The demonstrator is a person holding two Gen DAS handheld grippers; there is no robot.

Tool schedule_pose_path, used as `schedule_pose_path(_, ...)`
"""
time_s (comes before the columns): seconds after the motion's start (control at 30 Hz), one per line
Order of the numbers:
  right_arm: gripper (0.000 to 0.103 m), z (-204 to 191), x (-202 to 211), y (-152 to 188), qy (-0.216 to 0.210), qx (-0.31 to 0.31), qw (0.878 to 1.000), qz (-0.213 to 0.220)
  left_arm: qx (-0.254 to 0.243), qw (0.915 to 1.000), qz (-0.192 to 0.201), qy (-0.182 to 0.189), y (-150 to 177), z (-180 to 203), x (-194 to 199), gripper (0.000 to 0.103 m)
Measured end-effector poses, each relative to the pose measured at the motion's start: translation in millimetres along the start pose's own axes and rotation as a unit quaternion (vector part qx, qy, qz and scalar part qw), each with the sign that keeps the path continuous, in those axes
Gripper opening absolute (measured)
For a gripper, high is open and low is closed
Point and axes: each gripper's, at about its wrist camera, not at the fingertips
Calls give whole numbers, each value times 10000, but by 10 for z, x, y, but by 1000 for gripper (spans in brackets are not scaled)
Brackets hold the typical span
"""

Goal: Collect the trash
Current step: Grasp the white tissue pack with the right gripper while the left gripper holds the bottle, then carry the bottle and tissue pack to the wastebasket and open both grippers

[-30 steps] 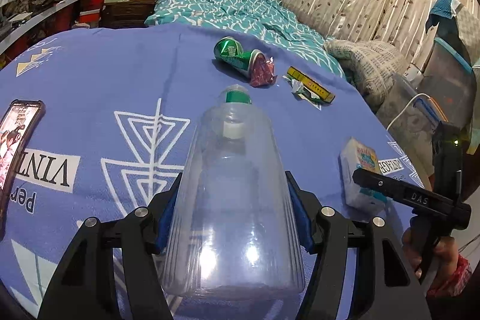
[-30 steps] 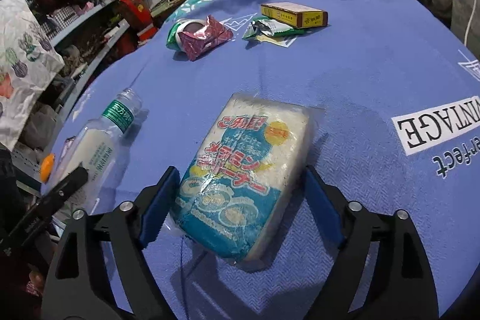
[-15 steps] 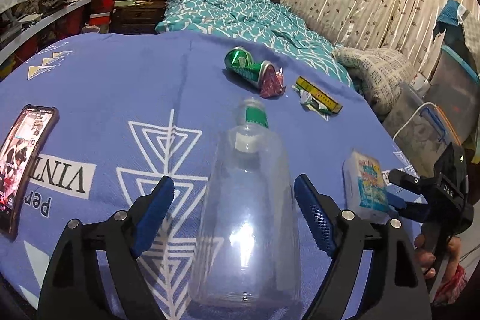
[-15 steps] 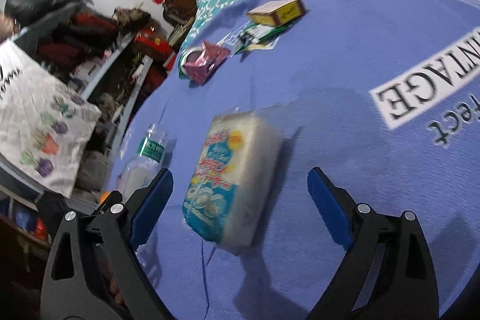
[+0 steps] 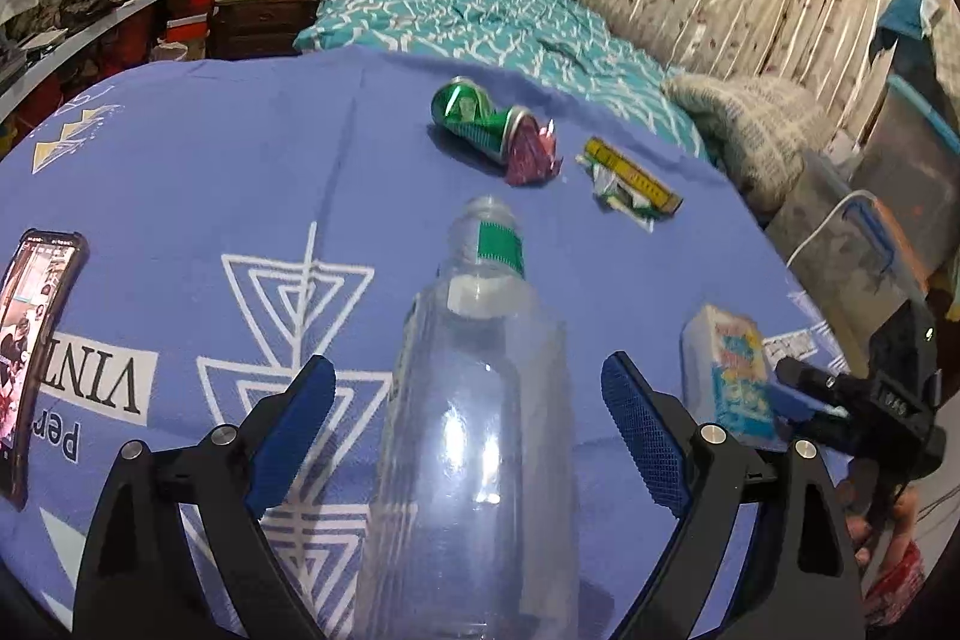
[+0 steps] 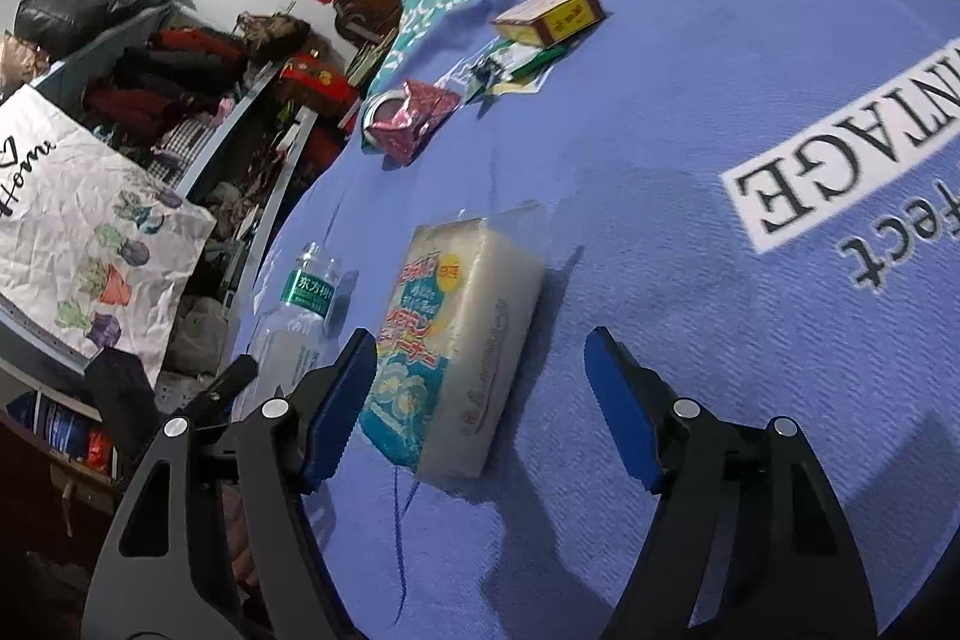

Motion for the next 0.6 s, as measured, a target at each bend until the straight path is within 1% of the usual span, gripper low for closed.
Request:
schedule_pose_path(0.07, 73, -46, -71, -1, -18, 73, 10000, -65, -57, 9999, -92, -37, 25, 5, -43, 85)
schedule_pose_path(0.13, 73, -102, -133, -4, -15, 192, 9998, -101, -105, 9998, -181, -53, 51, 4, -92, 80)
schedule_pose_path(0.17, 68, -148, -174, 11, 4, 264, 9996, -116, -115, 9996, -237, -26, 64, 10, -115, 66)
schedule_pose_path(0.2, 45, -159, -220, 9, 14, 333, 9993, -195, -122, 9993, -339, 74, 72, 12, -153, 63)
schedule_pose_path(0.23, 45, -191, -302, 38, 19, 384, 9987, -349, -134, 9994, -317, 67, 73, 17, -152, 62)
schedule_pose_path(0.27, 44, -214, -329, 69, 0, 421, 9987, -303, -158, 9993, -329, 92, 74, 25, -159, 62)
schedule_pose_path(0.37, 35, -320, -321, 113, 62, 627, 9978, -185, -132, 9976, -471, 492, 59, 102, -201, 62)
schedule_pose_path(0.4, 33, -332, -287, 109, 9, 602, 9981, -140, -144, 9971, -494, 561, 54, 136, -214, 62)
schedule_pose_path(0.47, 31, -300, -204, 87, -25, 492, 9988, -35, -190, 9954, -577, 746, 32, 235, -255, 62)
schedule_pose_path(0.6, 30, -48, 100, -31, -31, 117, 9994, 311, -330, 9880, -813, 1269, -49, 553, -398, 62)
Point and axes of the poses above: each gripper's, at about its wrist camera, not at the fingertips, and x roughly against the way its jaws point, z to its right, y to its underside, and after that the axes turned 2 degrees about -x, right-handed
